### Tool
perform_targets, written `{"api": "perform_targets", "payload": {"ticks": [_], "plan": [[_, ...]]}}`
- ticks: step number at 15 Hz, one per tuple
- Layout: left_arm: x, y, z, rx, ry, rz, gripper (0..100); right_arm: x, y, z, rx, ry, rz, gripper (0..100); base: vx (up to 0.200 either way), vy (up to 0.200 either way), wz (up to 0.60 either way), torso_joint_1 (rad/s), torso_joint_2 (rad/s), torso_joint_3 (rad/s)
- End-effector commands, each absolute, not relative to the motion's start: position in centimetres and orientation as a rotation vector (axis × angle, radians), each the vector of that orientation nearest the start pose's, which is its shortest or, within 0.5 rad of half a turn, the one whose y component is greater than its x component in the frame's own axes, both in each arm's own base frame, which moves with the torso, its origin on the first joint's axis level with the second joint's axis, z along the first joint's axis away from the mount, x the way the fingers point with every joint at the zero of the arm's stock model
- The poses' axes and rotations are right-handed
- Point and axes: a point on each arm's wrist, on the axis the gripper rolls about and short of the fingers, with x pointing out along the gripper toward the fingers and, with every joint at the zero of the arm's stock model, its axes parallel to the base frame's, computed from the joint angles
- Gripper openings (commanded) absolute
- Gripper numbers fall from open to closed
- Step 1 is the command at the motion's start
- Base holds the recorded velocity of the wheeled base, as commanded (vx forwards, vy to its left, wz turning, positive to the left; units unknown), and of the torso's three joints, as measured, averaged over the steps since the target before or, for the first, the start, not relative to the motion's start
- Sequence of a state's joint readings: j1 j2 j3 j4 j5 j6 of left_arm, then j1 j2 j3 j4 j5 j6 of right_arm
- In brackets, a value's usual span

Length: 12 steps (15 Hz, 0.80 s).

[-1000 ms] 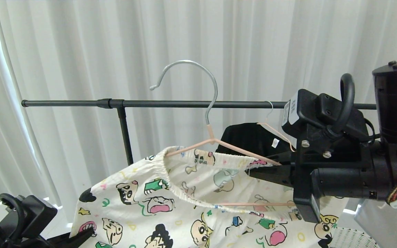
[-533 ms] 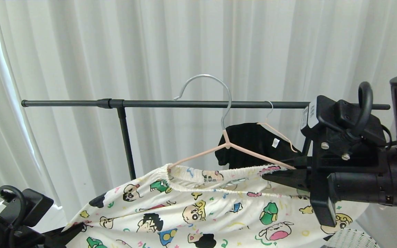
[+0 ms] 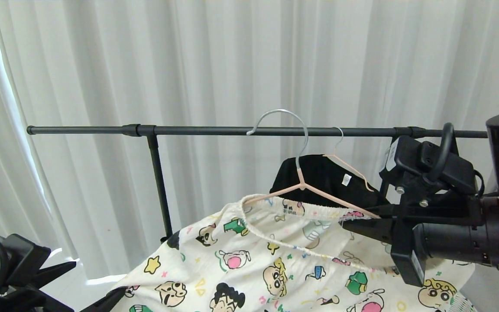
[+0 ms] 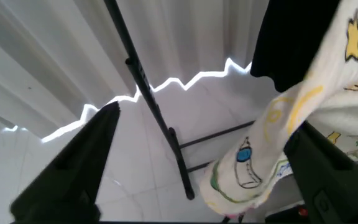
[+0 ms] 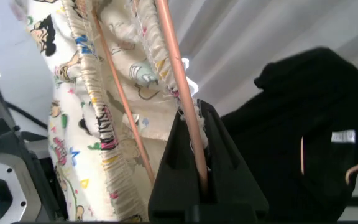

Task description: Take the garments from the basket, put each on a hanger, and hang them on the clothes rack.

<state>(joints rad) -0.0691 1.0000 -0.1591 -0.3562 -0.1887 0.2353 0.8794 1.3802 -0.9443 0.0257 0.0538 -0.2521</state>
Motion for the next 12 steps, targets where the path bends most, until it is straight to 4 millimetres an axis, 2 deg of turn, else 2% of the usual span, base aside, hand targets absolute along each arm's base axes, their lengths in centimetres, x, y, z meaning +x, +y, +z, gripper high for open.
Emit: {"api": "perform_targets", "payload": {"ticks": [1,3,7,12], "plan": [[9.2,-1.2,13.0,0.208,0.391,-0.322,100,14.3,17.3,24.1,-0.415,0.327,0.953,0,0.000,0.000,0.00,0.000,0.00,0.000],[9.2,-1.5,13.8,0.211,0.350,-0.343,100,14.3,17.2,23.9,-0.418,0.335,0.913,0,0.000,0.000,0.00,0.000,0.00,0.000],[10.5,-2.2,17.7,0.098,0.239,-0.364,100,14.6,17.2,22.9,-0.416,0.403,0.806,0,0.000,0.000,0.00,0.000,0.00,0.000],[11.3,-2.2,17.4,0.104,0.276,-0.346,100,16.1,17.8,21.1,-0.385,0.514,0.601,0,0.000,0.000,0.00,0.000,0.00,0.000]]}}
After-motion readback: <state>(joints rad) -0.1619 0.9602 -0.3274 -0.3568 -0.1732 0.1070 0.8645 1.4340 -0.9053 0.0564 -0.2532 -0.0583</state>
